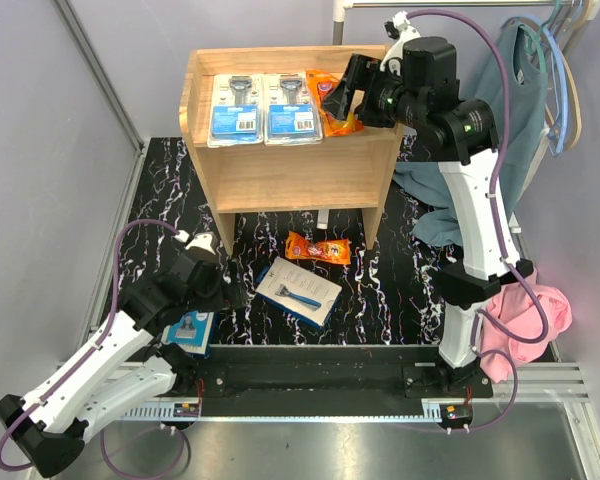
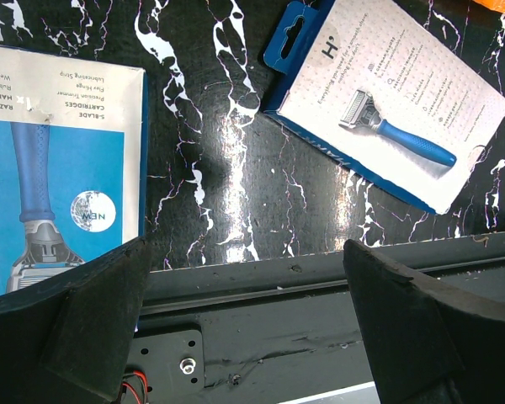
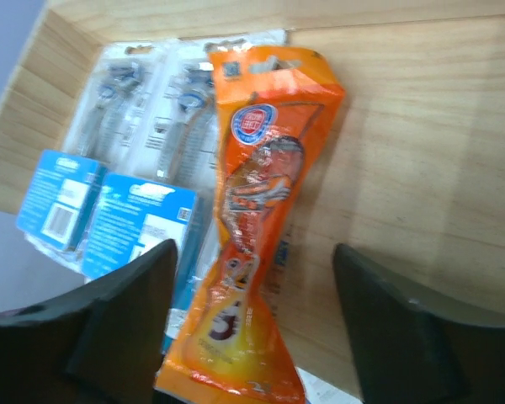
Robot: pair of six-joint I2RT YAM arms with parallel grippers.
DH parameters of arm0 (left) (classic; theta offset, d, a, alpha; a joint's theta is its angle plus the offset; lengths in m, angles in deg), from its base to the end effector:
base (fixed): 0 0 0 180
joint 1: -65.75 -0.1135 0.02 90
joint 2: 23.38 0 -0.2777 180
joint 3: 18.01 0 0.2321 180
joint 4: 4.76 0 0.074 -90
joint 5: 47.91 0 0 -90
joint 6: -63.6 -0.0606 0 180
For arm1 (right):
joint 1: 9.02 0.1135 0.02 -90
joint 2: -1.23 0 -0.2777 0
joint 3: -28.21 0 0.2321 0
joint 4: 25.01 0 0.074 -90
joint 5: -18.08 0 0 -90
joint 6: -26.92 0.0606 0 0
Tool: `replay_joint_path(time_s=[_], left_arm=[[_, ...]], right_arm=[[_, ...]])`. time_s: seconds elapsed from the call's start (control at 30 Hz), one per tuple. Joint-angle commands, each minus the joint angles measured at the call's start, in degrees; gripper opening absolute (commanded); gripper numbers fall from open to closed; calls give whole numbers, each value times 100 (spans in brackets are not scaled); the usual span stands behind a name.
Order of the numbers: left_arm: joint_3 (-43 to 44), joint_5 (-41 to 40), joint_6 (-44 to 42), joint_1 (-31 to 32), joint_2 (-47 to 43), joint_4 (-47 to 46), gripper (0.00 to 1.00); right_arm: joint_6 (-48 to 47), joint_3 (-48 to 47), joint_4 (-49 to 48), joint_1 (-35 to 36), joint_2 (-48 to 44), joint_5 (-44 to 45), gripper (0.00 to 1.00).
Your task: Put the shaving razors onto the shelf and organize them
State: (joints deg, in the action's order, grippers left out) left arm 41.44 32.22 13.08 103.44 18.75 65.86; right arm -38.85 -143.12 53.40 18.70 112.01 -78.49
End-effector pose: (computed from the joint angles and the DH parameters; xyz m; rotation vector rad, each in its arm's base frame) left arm 0.0978 -0.0624 0.2617 -0.1113 2.5136 -0.3505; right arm 0.3158 0.1738 0.5341 -0.1405 1.9413 0.7208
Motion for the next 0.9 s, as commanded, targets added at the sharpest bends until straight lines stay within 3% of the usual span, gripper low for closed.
replay_joint_path(time_s=[0.0,0.07,0.47,0.87], left_arm=[[1,-50,-46,-8,-20,-229,99],[1,-42,-55,-8,-3,-237,99],[-8,-24,-46,-8,-38,-229,99],[0,-24,-29,1,-56,-229,99]], right_arm=[[-120,61,-374,-39,-346,340,93],[-120,227,-523,-39,-495,402,100],[55,1282,-1876,-39,-1304,-81,100],[48,1792,-1755,127,-1787,-890,100]])
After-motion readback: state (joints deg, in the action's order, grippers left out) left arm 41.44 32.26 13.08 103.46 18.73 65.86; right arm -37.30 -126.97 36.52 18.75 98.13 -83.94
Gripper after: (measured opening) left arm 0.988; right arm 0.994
